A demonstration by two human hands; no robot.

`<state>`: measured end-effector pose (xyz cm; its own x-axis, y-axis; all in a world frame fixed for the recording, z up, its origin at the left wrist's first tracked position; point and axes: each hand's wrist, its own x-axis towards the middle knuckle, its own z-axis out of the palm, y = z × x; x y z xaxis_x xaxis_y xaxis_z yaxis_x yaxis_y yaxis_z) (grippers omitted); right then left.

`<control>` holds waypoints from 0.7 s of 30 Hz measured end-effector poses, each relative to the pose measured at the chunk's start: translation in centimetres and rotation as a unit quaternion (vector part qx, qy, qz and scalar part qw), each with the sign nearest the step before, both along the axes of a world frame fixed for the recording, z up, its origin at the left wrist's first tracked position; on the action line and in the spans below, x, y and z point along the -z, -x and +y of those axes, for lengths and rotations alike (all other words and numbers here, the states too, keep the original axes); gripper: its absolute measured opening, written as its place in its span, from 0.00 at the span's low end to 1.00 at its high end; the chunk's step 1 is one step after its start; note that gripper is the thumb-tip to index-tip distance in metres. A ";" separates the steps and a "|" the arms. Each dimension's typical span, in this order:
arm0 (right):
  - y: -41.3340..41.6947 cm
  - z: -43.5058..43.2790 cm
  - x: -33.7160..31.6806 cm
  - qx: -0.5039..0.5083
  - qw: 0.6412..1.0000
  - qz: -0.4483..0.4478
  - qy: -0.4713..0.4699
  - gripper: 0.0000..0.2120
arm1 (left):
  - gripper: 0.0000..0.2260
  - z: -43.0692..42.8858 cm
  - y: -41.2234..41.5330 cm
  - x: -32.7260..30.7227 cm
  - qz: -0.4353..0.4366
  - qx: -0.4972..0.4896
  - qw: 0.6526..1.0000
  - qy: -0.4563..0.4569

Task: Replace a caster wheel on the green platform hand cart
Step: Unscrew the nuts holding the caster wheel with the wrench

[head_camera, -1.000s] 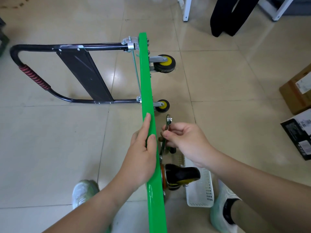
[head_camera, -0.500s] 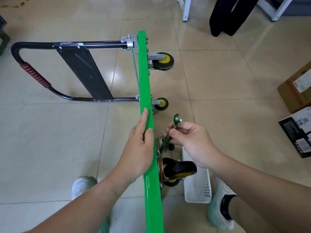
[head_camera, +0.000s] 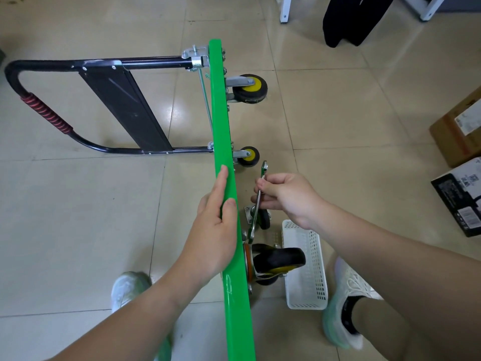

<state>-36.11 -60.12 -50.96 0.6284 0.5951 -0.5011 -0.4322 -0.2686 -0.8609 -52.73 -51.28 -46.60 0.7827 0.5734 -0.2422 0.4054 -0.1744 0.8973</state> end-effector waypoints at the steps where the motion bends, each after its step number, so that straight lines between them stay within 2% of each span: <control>1: 0.0 0.4 0.0 -0.004 1.000 0.010 -0.001 0.06 | 0.25 0.0 0.0 0.0 0.001 0.002 1.000 0.001; 4: -0.1 1.3 0.0 -0.015 0.999 0.037 -0.005 0.02 | 0.25 0.1 0.0 0.0 -0.001 0.007 1.000 0.003; 9: -0.3 2.4 0.8 -0.058 0.995 0.083 -0.002 0.05 | 0.25 0.1 0.1 0.0 0.003 0.011 1.000 0.009; 17: 0.3 3.4 2.6 -0.097 0.989 0.101 0.042 0.08 | 0.26 0.3 0.2 -0.5 0.012 0.020 1.000 0.011; 21: 0.4 3.3 2.1 -0.100 0.990 0.092 0.034 0.07 | 0.26 0.4 0.1 -0.4 0.017 0.023 0.999 0.016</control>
